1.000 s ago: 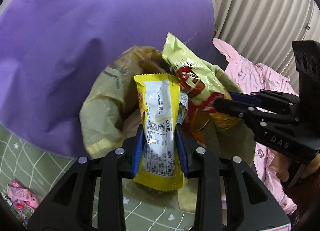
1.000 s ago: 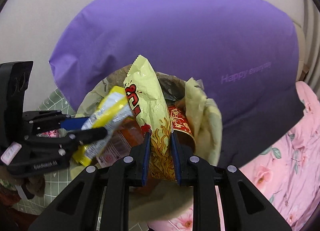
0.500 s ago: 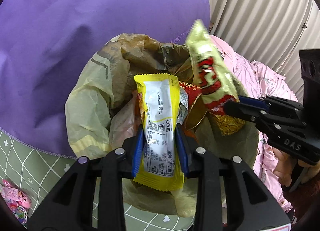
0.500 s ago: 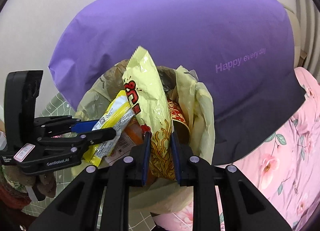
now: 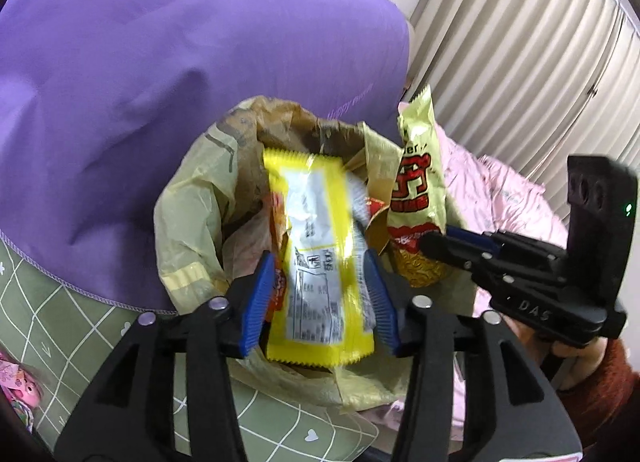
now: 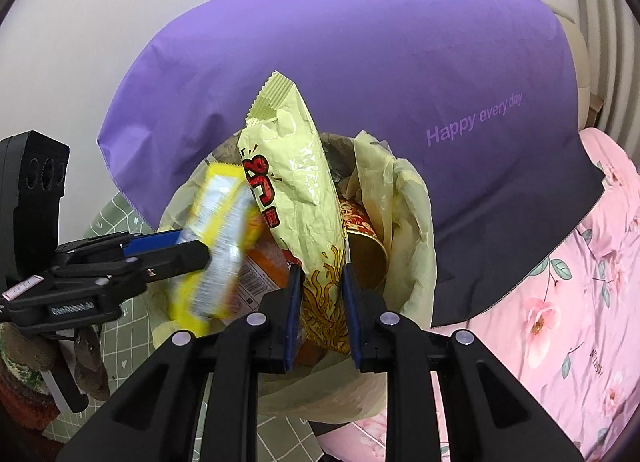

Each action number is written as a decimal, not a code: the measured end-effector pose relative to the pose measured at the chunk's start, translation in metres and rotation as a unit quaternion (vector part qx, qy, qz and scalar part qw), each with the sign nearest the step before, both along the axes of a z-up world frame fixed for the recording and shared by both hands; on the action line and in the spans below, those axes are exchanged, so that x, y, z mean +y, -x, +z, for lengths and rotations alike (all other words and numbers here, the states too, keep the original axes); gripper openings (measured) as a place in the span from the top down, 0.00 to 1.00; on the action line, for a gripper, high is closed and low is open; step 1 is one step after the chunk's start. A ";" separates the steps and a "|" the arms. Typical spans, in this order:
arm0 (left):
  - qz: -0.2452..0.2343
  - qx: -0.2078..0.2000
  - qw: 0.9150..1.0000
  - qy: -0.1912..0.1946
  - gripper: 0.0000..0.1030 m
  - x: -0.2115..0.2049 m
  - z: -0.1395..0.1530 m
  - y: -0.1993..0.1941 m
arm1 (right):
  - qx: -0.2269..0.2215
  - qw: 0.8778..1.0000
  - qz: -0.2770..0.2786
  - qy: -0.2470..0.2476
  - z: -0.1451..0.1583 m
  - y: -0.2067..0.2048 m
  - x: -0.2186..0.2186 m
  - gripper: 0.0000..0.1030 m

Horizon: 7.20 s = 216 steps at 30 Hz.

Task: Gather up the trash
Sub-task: 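Carry both wrappers over the trash bag and open both grippers, then move both grippers back toward the remaining snacks on the table, then grasp the yellow potato chip bag with the left gripper while the right grasps a red wrapper, then carry both wrappers over the trash bag and open both grippers, then move both grippers back toward the snacks on the table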

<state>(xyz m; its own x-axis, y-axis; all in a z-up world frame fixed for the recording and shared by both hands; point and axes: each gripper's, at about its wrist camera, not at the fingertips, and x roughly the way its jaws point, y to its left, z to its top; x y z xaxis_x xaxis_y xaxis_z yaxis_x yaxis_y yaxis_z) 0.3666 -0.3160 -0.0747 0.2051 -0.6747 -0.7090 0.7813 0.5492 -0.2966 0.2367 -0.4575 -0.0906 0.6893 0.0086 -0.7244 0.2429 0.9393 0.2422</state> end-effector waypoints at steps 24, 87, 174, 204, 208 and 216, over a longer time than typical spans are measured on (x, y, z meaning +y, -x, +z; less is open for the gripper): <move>0.148 -0.116 0.978 0.093 0.44 0.166 0.078 0.041 | -0.129 0.991 -0.004 0.037 0.063 0.039 0.080 0.48; 0.537 0.069 0.839 -0.057 0.66 0.497 -0.113 0.121 | 0.021 0.835 0.549 -0.008 -0.102 -0.088 0.481 0.44; -0.016 -0.049 0.993 -0.104 0.66 -0.045 -0.028 0.012 | 0.060 0.991 0.118 0.008 -0.002 -0.028 -0.011 0.89; 0.076 -0.028 0.996 0.037 0.33 0.040 0.026 0.015 | -0.001 0.998 0.060 0.021 0.029 0.011 0.010 0.58; 0.133 -0.041 0.988 0.064 0.33 0.099 0.032 0.025 | -0.054 0.997 0.056 0.019 0.049 0.020 0.026 0.58; 0.268 -0.082 0.960 0.011 0.33 0.237 0.012 0.042 | -0.146 0.983 0.114 0.021 0.060 0.023 0.097 0.42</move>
